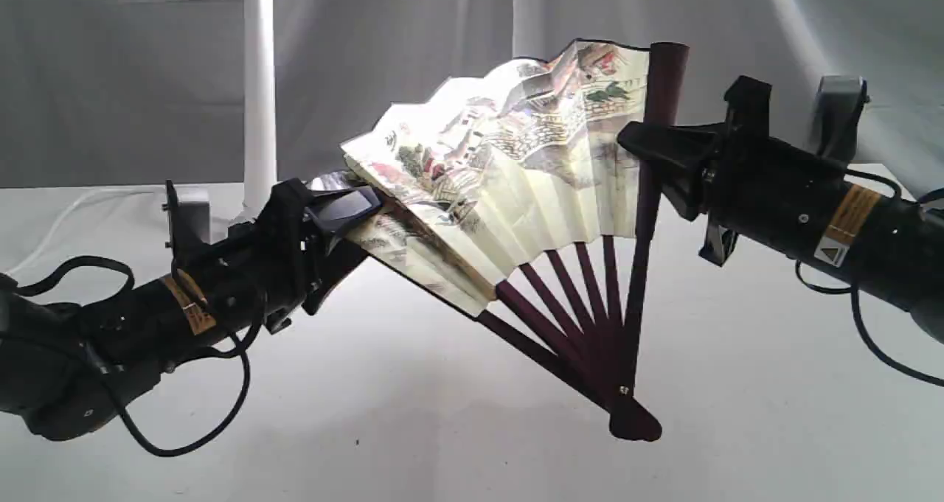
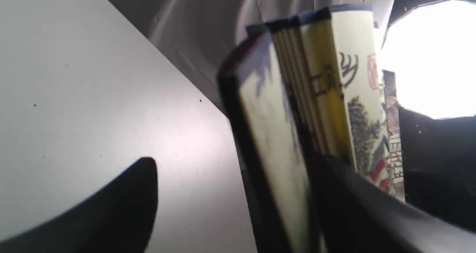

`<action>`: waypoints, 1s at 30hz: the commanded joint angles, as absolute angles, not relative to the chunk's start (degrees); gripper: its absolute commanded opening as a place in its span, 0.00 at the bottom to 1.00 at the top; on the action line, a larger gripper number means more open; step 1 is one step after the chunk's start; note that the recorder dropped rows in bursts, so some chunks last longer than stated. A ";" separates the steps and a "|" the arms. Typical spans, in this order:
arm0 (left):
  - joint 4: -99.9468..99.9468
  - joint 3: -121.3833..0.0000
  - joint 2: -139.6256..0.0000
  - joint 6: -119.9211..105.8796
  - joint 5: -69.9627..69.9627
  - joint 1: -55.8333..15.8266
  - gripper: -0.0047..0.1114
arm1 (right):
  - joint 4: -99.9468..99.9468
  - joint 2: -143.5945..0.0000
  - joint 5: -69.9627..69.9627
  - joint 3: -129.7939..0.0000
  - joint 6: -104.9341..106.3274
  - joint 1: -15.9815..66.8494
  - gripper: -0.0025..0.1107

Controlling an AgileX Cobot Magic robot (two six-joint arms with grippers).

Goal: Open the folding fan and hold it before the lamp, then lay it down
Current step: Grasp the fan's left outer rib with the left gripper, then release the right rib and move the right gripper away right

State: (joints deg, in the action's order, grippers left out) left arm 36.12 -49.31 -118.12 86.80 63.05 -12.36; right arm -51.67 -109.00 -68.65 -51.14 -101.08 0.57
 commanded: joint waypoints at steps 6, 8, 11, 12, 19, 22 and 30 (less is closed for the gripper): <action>30.32 -49.62 -118.12 86.92 64.10 -15.97 0.56 | -51.65 -108.43 -69.96 -51.12 -101.11 0.60 0.02; 29.12 -49.62 -118.12 86.92 64.10 -15.97 0.56 | -51.91 -108.43 -69.96 -51.12 -101.11 0.60 0.02; 27.97 -49.62 -118.12 86.92 64.25 -15.97 0.56 | -52.03 -108.43 -69.96 -51.12 -101.11 0.60 0.02; 27.84 -49.62 -118.12 86.92 64.43 -15.97 0.56 | -52.03 -108.43 -69.96 -51.12 -101.11 0.60 0.02; 28.06 -49.62 -118.12 86.77 64.43 -15.97 0.33 | -52.25 -108.43 -69.96 -51.12 -101.11 0.60 0.02; 28.06 -49.62 -118.12 85.34 64.43 -15.97 0.17 | -52.49 -108.43 -69.96 -51.12 -101.11 0.60 0.02; 28.06 -49.62 -118.12 85.34 64.43 -15.97 0.04 | -53.11 -108.43 -69.96 -51.12 -101.11 0.60 0.02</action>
State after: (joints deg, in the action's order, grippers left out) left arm 27.75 -49.58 -118.12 86.98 66.22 -15.77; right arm -53.13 -109.12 -67.86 -51.14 -101.08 0.57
